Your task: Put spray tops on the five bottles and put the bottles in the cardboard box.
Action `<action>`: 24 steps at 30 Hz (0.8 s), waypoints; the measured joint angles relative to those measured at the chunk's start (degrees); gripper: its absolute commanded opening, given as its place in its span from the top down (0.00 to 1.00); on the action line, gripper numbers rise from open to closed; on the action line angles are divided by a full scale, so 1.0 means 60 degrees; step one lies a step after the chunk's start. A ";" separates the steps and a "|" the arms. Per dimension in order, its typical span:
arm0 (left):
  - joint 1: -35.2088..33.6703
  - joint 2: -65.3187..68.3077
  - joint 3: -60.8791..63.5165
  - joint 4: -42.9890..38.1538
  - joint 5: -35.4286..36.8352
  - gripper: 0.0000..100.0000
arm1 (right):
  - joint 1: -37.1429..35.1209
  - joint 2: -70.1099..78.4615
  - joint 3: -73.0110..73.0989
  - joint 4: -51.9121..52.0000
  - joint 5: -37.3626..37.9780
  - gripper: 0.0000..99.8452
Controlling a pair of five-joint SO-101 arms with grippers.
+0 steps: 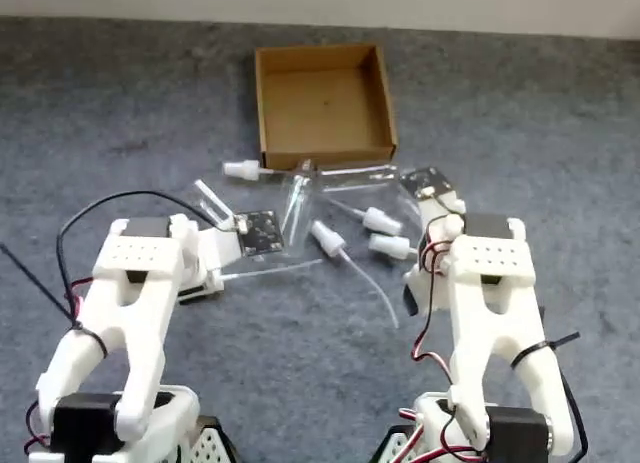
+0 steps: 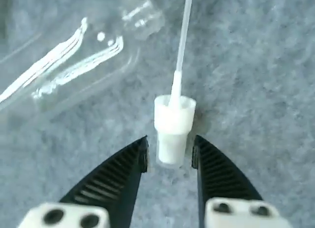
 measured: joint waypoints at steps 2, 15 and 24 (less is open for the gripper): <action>-0.0220 -0.0249 -0.0352 0.0205 0.0000 0.88 | 0.0000 0.0000 0.0000 0.0000 0.0000 1.00; -0.0308 -0.0469 -0.0996 0.1319 1.0432 0.88 | 0.0000 -0.0059 0.0000 0.0000 0.0000 1.00; -0.0352 0.2037 -0.1319 0.0366 1.5868 0.75 | 0.0000 -0.0059 0.0000 0.0029 0.0000 1.00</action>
